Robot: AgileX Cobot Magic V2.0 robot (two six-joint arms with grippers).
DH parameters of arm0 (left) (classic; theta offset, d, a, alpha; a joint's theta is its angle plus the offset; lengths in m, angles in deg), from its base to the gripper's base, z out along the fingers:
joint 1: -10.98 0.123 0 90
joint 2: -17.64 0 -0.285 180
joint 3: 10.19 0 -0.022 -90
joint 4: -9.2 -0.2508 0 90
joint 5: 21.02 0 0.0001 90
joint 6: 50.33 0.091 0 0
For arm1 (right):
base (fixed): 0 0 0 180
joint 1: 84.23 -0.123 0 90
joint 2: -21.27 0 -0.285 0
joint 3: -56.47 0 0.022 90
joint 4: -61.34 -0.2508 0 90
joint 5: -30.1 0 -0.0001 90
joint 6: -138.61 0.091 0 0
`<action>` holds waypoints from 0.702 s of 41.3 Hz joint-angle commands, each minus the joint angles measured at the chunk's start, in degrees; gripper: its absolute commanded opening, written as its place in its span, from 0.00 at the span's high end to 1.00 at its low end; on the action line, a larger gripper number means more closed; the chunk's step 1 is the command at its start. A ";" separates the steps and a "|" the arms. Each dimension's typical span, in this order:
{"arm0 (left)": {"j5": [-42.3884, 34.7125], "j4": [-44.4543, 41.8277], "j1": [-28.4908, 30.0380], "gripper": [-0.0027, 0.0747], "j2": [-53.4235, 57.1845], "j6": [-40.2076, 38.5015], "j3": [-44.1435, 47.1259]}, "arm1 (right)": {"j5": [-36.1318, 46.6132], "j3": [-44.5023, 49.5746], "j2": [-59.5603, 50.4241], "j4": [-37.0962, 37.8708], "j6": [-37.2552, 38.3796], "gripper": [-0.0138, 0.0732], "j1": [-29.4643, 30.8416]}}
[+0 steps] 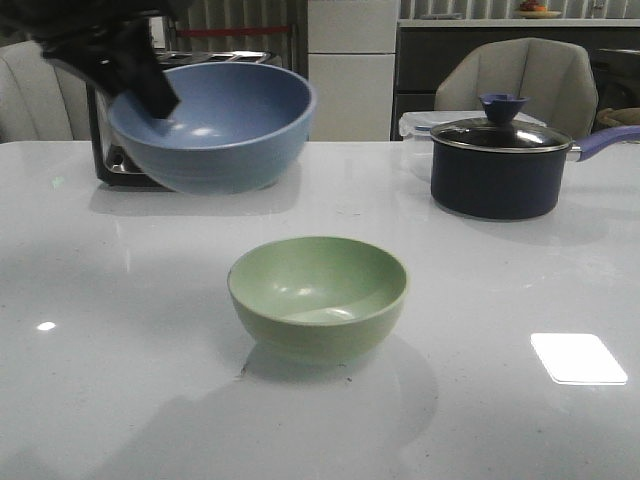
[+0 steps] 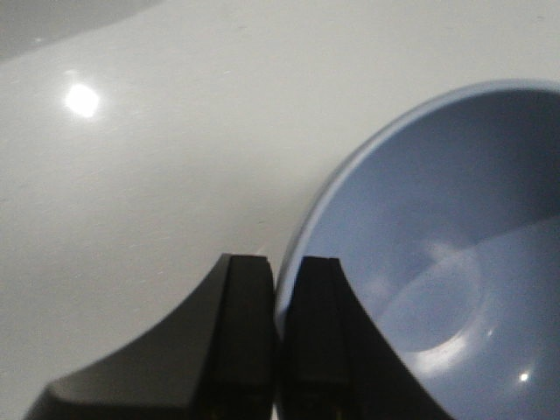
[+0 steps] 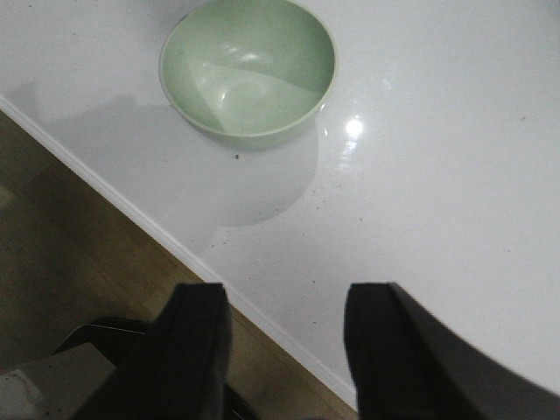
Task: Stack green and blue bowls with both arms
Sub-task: 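Lift the blue bowl and lower it into the green bowl, then open the left gripper and withdraw it upward from the stacked bowls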
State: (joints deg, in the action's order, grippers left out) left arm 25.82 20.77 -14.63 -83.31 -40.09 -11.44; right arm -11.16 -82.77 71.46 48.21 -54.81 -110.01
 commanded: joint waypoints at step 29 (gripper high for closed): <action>-2.08 3.83 -6.64 0.84 -14.42 -0.08 -7.30 | 3.29 -1.51 -0.39 -0.17 -0.64 0.35 -0.01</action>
State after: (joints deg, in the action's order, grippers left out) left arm 25.99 23.34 -20.81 -100.06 -40.02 -16.72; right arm -11.21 -82.77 71.46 48.21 -54.81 -110.01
